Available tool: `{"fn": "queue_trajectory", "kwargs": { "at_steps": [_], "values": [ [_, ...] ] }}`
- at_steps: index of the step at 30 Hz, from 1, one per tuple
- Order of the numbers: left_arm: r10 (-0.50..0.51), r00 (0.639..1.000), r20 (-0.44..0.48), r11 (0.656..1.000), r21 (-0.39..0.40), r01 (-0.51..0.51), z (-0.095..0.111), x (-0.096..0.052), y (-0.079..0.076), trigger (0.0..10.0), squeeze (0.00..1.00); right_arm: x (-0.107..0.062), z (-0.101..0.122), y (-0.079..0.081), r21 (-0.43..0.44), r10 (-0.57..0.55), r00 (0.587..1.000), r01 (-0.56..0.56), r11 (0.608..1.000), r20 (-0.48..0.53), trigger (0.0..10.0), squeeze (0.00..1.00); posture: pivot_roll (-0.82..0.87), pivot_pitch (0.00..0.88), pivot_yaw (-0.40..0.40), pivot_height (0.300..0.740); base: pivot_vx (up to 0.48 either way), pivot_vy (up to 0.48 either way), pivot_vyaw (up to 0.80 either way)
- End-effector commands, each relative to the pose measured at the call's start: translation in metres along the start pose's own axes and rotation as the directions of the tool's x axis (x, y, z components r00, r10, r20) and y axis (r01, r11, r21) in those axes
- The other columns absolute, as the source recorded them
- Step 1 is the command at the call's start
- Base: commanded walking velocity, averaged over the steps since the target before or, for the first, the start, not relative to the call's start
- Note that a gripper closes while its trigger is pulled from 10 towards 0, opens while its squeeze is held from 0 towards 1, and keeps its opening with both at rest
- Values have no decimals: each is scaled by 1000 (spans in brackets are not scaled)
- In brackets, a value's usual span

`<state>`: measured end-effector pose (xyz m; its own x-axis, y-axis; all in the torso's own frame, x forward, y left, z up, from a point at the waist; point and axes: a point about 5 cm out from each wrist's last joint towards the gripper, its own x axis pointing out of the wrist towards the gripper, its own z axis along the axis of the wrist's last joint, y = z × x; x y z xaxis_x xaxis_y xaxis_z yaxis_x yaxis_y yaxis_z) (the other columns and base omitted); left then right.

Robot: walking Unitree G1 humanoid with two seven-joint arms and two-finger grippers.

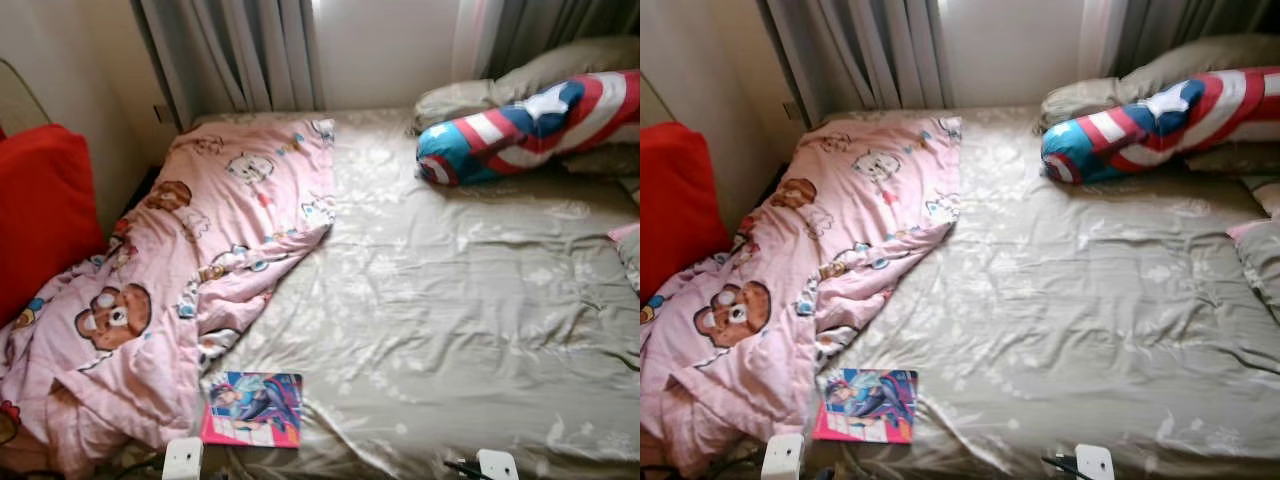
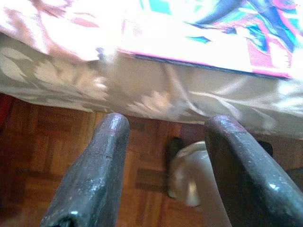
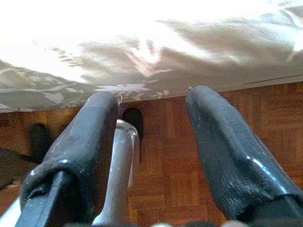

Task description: Clean up the room

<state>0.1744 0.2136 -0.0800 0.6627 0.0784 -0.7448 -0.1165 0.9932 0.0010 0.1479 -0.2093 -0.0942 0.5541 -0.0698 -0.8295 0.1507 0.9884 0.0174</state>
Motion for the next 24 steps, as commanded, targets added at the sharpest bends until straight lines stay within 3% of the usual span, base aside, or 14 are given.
{"fn": "queue_trajectory", "kwargs": {
  "at_steps": [1, 8, 15, 24],
  "values": [
    [18, 999, -50, 1000, 4, -18, -13, -4, 8, 10000, 0, 0, -4, 7, -1, 14, 1000, -14, 1000, -19, 10000, 0, -84, 34, 22, 740, 0, 439, 0],
    [18, 998, -55, 1000, 0, -18, -15, -5, 7, 10000, 0, 1, -5, 13, -10, 26, 999, -27, 1000, -17, 10000, 0, -84, 3, 19, 740, 0, 437, 0],
    [31, 998, -59, 1000, -4, -31, -20, -8, 16, 10000, 0, 0, -5, 10, -24, 30, 999, -30, 999, -20, 10000, 0, -80, 0, 21, 740, 0, 436, 0],
    [28, 998, -54, 1000, -1, -28, -20, -9, 15, 10000, 0, 0, -5, 8, -44, 34, 999, -35, 998, -24, 10000, 0, -77, 0, 26, 740, 0, 377, 153]
  ]
}}
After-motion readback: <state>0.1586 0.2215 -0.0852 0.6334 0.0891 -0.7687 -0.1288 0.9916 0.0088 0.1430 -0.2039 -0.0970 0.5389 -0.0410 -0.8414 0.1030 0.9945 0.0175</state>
